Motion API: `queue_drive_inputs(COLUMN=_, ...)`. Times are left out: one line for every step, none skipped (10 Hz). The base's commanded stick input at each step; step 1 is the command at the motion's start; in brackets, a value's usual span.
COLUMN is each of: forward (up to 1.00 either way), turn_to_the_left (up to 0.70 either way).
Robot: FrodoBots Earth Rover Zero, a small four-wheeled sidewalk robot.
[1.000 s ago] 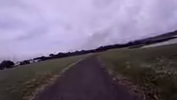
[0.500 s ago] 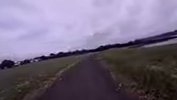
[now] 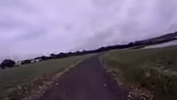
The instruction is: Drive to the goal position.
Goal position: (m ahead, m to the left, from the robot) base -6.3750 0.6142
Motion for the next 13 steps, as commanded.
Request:
queue_drive_inputs(forward=0.70, turn_to_the_left=0.00)
queue_drive_inputs(forward=0.70, turn_to_the_left=0.00)
queue_drive_inputs(forward=0.70, turn_to_the_left=0.00)
queue_drive_inputs(forward=0.70, turn_to_the_left=0.00)
queue_drive_inputs(forward=0.70, turn_to_the_left=0.00)
queue_drive_inputs(forward=0.70, turn_to_the_left=0.00)
queue_drive_inputs(forward=0.70, turn_to_the_left=0.00)
queue_drive_inputs(forward=0.70, turn_to_the_left=0.00)
queue_drive_inputs(forward=0.70, turn_to_the_left=0.00)
queue_drive_inputs(forward=0.70, turn_to_the_left=0.00)
queue_drive_inputs(forward=0.70, turn_to_the_left=0.00)
queue_drive_inputs(forward=0.70, turn_to_the_left=0.00)
queue_drive_inputs(forward=0.70, turn_to_the_left=0.00)
